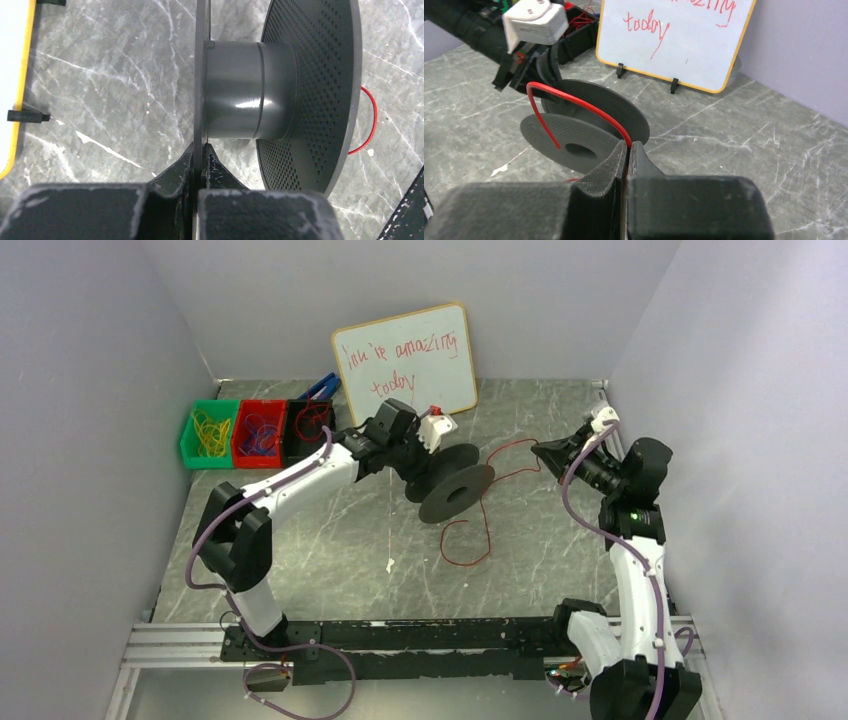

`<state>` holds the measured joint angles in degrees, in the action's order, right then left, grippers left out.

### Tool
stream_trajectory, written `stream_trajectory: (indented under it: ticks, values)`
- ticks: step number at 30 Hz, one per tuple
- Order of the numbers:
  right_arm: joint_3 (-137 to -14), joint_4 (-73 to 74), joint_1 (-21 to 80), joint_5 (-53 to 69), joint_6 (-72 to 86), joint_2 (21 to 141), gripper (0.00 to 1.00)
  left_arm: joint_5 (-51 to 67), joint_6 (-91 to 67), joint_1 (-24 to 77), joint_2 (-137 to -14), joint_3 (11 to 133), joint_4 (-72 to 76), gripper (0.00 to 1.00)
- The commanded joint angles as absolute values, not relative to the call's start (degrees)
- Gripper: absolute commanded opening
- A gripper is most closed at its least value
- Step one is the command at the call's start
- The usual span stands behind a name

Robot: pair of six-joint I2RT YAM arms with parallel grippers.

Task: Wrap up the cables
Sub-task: Move the cable reel to the center of the board, then wrap the cable around the cable reel.

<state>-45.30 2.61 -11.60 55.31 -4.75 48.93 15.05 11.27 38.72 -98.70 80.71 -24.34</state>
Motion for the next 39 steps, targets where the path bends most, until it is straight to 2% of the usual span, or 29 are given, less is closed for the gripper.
stream_trajectory:
  ticks: [1,6,11,16,22,26,29,31,39]
  values:
    - [-48.5,-0.5,-9.5,51.2,-6.1,53.5,0.0,16.8,11.3,39.4,-95.7,80.5,-21.0,0.03]
    - [-52.0,1.1,-3.0,41.9,-13.9,58.7,0.0,15.8,11.8,39.6,-95.9,79.7,-19.8,0.03]
    - [-56.1,2.2,-0.7,39.2,-17.1,63.4,0.0,14.4,13.1,39.7,-95.6,79.7,-19.5,0.03]
    - [-58.4,6.4,1.3,40.7,-20.9,67.0,0.0,15.4,13.5,39.8,-94.9,79.0,-19.3,0.07]
    - [-58.8,7.4,4.2,41.7,-21.4,70.0,0.0,15.6,13.4,39.8,-94.9,78.8,-19.1,0.15]
    - [-59.8,7.4,4.6,43.3,-19.5,71.2,0.0,16.0,13.4,39.8,-94.7,78.6,-19.3,0.25]
    - [-60.0,7.2,4.8,45.7,-17.8,72.5,0.0,16.3,13.1,39.8,-94.3,77.8,-18.9,0.37]
    - [-60.3,7.5,5.1,47.3,-16.6,73.7,0.0,16.3,12.6,39.8,-94.3,77.5,-18.8,0.41]
    - [-58.0,3.3,5.2,52.3,-9.3,77.8,0.0,17.4,8.7,39.7,-93.8,77.0,-18.8,0.41]
